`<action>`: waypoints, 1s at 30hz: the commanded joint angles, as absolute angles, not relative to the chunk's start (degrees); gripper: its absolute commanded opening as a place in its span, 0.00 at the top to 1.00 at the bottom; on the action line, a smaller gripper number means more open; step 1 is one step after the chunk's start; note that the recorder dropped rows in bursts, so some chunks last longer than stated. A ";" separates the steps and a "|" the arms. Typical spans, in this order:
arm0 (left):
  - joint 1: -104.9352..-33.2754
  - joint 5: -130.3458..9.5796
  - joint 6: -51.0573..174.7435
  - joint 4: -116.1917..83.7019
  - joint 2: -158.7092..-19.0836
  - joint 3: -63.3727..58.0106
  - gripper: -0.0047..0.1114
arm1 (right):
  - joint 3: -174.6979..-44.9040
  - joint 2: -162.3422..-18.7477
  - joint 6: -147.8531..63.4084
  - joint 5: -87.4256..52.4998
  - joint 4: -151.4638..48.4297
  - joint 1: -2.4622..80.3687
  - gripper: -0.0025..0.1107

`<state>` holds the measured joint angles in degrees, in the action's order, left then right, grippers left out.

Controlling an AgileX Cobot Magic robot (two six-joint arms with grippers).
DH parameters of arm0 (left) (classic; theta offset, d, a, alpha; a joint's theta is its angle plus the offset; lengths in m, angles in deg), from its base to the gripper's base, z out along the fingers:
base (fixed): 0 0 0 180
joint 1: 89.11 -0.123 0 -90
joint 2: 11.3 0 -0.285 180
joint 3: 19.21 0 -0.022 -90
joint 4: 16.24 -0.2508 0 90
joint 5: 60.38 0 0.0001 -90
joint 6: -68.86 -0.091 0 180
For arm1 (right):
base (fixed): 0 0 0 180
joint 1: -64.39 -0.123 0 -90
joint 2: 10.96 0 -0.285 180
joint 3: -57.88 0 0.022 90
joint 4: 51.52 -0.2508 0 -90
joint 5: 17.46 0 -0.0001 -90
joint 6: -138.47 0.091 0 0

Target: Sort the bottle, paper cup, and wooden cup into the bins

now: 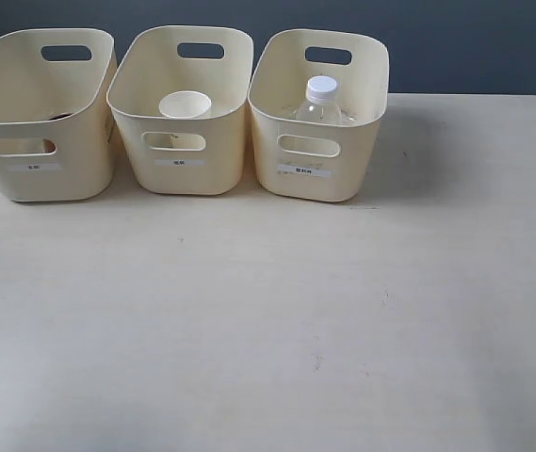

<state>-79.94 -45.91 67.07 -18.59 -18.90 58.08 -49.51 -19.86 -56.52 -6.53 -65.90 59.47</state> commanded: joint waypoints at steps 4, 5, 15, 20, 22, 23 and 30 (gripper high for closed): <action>-79.79 -46.71 67.23 -18.71 -19.08 58.01 0.96 | -45.22 -18.75 -50.50 -9.89 -61.22 60.29 0.98; -79.79 -46.71 67.23 -18.71 -19.08 58.01 0.96 | -45.22 -18.75 -50.50 -9.67 -61.22 60.29 0.98; -79.79 -46.71 67.23 -18.71 -19.08 58.01 0.96 | -45.22 -18.75 -50.69 -10.32 -60.98 60.39 0.98; -79.79 -46.71 67.23 -18.71 -19.08 58.01 0.96 | -45.22 -18.75 -50.83 -10.32 -60.80 60.39 0.98; -79.79 -46.71 67.23 -18.71 -19.08 58.01 0.96 | -45.22 -18.75 -50.83 -10.32 -60.80 60.39 0.98; -79.79 -46.71 67.23 -18.71 -19.08 58.01 0.96 | -45.22 -18.75 -50.83 -10.32 -60.80 60.39 0.98; -79.79 -46.71 67.23 -18.71 -19.08 58.01 0.96 | -45.22 -18.75 -50.83 -10.32 -59.62 60.39 0.98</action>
